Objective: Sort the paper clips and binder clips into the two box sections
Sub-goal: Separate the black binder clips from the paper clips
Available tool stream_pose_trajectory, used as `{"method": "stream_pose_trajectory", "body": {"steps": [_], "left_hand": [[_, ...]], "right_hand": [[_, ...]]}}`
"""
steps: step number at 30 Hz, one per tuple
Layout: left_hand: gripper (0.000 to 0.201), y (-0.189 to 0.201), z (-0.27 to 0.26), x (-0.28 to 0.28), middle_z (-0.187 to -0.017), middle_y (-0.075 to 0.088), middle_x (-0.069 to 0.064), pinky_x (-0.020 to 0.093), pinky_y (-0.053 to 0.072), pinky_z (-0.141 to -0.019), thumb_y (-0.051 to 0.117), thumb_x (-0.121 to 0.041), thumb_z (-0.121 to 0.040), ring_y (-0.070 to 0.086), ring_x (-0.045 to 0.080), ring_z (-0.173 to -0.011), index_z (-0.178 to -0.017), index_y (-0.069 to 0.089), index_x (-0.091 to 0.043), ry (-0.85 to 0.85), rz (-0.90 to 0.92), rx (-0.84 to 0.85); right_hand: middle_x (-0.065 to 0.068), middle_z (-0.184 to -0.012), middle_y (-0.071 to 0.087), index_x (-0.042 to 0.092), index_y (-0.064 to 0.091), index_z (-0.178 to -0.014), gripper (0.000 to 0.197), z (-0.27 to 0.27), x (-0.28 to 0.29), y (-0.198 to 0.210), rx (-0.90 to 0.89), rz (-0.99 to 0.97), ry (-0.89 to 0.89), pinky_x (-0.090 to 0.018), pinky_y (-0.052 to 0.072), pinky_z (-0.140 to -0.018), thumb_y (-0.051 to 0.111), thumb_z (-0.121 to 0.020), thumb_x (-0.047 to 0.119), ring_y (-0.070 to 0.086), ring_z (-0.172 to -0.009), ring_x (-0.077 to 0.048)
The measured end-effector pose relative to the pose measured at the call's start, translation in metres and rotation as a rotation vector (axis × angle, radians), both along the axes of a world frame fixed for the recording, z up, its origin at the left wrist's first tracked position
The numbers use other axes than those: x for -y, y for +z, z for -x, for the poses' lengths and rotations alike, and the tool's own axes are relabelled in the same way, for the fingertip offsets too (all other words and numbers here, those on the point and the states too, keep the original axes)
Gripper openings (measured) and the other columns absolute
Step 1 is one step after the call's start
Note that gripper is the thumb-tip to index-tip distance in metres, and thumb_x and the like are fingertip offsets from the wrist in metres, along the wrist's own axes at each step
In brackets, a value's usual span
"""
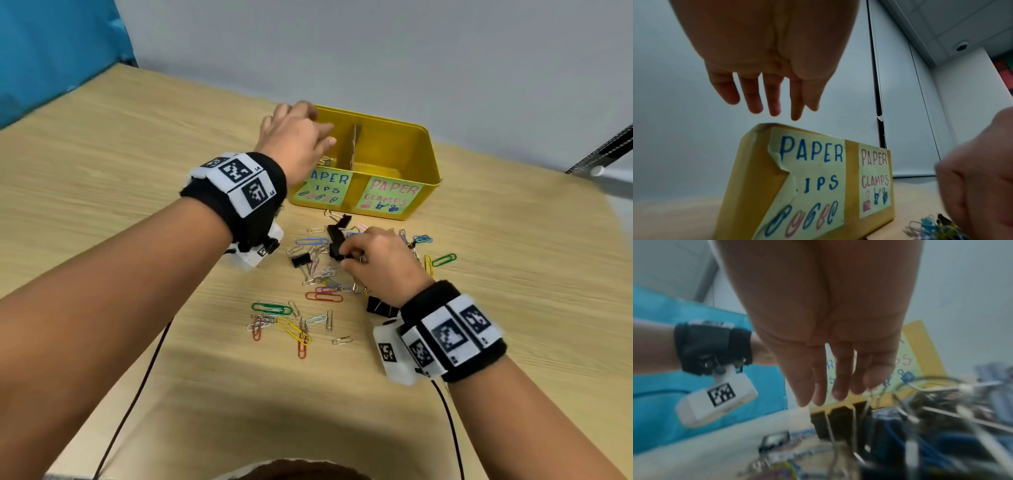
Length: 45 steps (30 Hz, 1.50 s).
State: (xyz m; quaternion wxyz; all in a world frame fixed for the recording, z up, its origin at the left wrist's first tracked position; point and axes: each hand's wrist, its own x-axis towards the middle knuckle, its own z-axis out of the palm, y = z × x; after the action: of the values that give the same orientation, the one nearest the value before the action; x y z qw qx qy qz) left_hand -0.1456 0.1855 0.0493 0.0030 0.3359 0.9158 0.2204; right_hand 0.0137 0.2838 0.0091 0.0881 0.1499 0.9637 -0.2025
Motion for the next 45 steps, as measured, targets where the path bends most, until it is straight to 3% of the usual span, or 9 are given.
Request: {"method": "stream_pose_trajectory", "body": {"steps": [5,9,12,16,20,27,34,38,45], "left_hand": [[0.043,-0.008,-0.018,0.001,-0.131,0.043,0.01,0.039,0.028,-0.104,0.053,-0.039,-0.089,0.037,0.028,-0.123,-0.126,0.052,-0.019,0.04,-0.084,-0.142],[0.027,-0.014,-0.036,0.008,-0.114,0.052,0.012,0.038,0.033,-0.095,0.052,-0.034,-0.09,0.044,0.029,-0.111,-0.095,0.062,-0.01,0.007,-0.169,-0.219],[0.02,-0.023,-0.051,0.015,-0.109,0.055,0.011,0.04,0.045,-0.089,0.05,-0.022,-0.092,0.049,0.023,-0.097,-0.102,0.062,-0.008,-0.172,-0.242,-0.125],[0.051,-0.043,-0.061,0.019,-0.148,0.035,0.004,0.039,0.032,-0.113,0.048,-0.031,-0.094,0.035,0.02,-0.134,-0.142,0.034,-0.022,-0.385,0.187,0.253],[0.073,-0.056,-0.061,0.028,-0.16,-0.002,0.005,0.046,0.014,-0.12,0.041,-0.053,-0.09,0.001,0.025,-0.148,-0.15,0.007,-0.027,-0.44,0.579,0.342],[0.061,-0.052,-0.061,0.052,-0.159,0.013,0.003,0.037,0.019,-0.119,0.053,-0.022,-0.09,0.014,0.019,-0.146,-0.145,0.028,-0.02,-0.394,0.483,0.33],[0.049,-0.051,-0.054,0.071,-0.157,0.018,0.006,0.04,0.022,-0.117,0.049,-0.026,-0.092,0.018,0.024,-0.145,-0.14,0.039,-0.023,-0.277,0.433,0.341],[0.037,-0.052,-0.047,0.075,-0.156,0.024,0.002,0.043,0.023,-0.116,0.037,-0.035,-0.097,0.023,0.023,-0.143,-0.13,0.052,-0.025,-0.201,0.386,0.32],[0.062,-0.05,-0.026,0.1,-0.154,0.028,0.008,0.048,0.019,-0.117,0.028,-0.057,-0.089,0.023,0.027,-0.143,-0.137,0.046,-0.022,0.029,0.307,0.423]], "right_hand": [[-0.005,-0.14,0.041,0.026,0.042,-0.138,0.053,-0.006,0.004,-0.014,0.094,-0.147,0.016,-0.045,0.034,-0.108,0.057,-0.087,0.031,0.037,-0.129,-0.03],[-0.004,-0.134,0.052,0.023,0.056,-0.128,0.042,-0.004,0.004,-0.013,-0.028,0.074,0.001,-0.042,0.038,-0.106,0.059,-0.086,0.022,0.045,-0.126,-0.025],[-0.007,-0.135,0.052,0.023,0.05,-0.132,0.047,-0.002,0.001,-0.016,-0.04,-0.034,-0.099,-0.045,0.039,-0.105,0.057,-0.086,0.028,0.045,-0.126,-0.03],[-0.013,-0.132,0.057,0.018,0.042,-0.138,0.048,-0.004,0.002,-0.009,0.097,0.076,0.022,-0.034,0.042,-0.101,0.052,-0.091,0.025,0.052,-0.123,-0.028],[-0.005,-0.128,0.062,0.02,0.056,-0.129,0.039,-0.011,-0.011,0.005,-0.048,0.252,-0.118,-0.018,0.037,-0.088,0.056,-0.09,0.022,0.056,-0.111,-0.016],[0.001,-0.143,0.049,0.016,0.058,-0.127,0.035,-0.024,-0.019,0.004,0.124,0.127,0.073,-0.025,0.029,-0.112,0.051,-0.093,0.016,0.043,-0.133,-0.016],[0.003,-0.085,0.062,0.021,0.068,-0.091,0.01,-0.03,-0.02,0.018,0.018,0.082,-0.069,-0.021,0.04,-0.075,0.06,-0.086,0.02,0.057,-0.086,-0.014],[0.003,-0.113,0.066,0.028,0.06,-0.123,0.036,-0.032,0.003,0.019,0.27,0.158,0.176,-0.022,0.042,-0.091,0.061,-0.086,0.029,0.058,-0.105,-0.013],[-0.008,-0.126,0.054,0.026,0.05,-0.131,0.043,-0.022,0.001,-0.001,-0.006,-0.037,-0.013,-0.037,0.041,-0.1,0.057,-0.088,0.025,0.049,-0.117,-0.028]]}}
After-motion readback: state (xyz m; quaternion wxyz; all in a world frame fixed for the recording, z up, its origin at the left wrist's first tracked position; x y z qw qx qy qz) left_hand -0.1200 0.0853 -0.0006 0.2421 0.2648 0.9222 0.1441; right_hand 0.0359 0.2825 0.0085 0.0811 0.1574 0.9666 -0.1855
